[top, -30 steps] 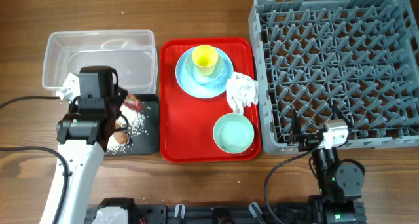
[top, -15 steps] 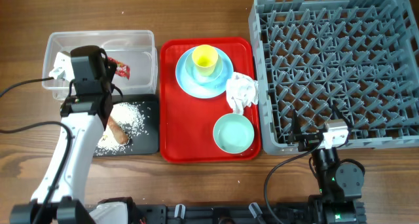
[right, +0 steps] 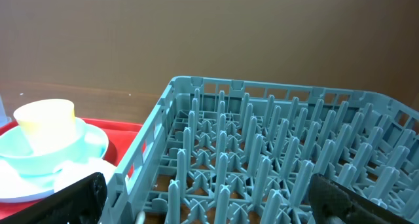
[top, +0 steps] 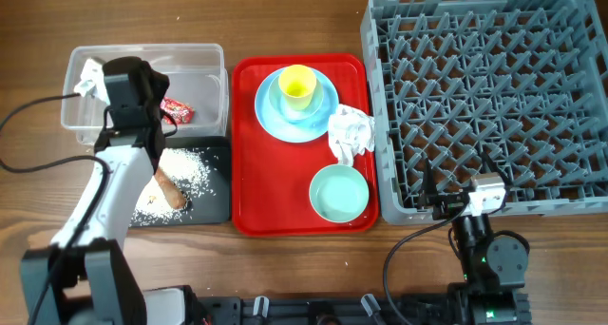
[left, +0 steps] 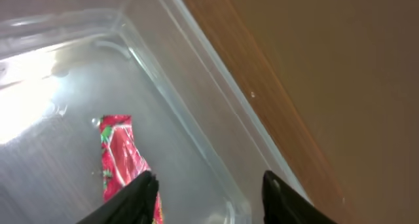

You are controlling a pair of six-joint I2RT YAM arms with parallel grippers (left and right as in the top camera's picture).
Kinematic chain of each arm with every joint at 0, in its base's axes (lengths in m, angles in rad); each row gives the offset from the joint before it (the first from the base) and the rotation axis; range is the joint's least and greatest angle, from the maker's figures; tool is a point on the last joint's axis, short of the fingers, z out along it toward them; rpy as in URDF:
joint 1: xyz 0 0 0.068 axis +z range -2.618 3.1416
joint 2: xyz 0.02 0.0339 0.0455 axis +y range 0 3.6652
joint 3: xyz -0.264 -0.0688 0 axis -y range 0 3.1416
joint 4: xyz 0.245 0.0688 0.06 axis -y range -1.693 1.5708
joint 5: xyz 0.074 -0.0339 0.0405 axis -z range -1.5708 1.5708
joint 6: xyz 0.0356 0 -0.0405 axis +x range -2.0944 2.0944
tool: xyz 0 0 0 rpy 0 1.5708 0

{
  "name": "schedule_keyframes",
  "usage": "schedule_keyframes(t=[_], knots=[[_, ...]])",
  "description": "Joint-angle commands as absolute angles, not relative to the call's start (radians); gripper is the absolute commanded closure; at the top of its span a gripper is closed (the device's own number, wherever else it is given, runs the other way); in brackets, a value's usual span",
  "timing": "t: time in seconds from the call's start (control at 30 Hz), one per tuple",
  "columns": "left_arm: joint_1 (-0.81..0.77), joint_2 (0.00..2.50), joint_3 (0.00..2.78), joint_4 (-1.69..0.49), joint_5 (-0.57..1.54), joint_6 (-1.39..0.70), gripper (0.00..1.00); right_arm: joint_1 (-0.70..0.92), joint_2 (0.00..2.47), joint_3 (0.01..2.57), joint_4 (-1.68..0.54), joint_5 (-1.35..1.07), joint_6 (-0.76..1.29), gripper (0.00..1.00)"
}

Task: Sort waste into correct bins and load items into the dishwasher rack
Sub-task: 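Carry the red wrapper into the clear plastic bin and release, then reach the left gripper to the white tissue and grasp it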

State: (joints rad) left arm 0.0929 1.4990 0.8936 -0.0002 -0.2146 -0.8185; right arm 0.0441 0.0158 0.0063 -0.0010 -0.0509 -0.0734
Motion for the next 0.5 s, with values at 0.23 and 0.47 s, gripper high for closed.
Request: schedule_keyframes(t=[0.23, 0.47], knots=[[0.001, 1.164, 0.898, -0.470, 0.803, -0.639, 0.56, 0.042, 0.011, 0.005, 0.002, -0.045, -0.078, 0.00], [-0.452, 1.219, 0.898, -0.556, 0.482, -0.733, 0.96, 0.042, 0.011, 0.005, 0.002, -0.045, -0.078, 0.00]])
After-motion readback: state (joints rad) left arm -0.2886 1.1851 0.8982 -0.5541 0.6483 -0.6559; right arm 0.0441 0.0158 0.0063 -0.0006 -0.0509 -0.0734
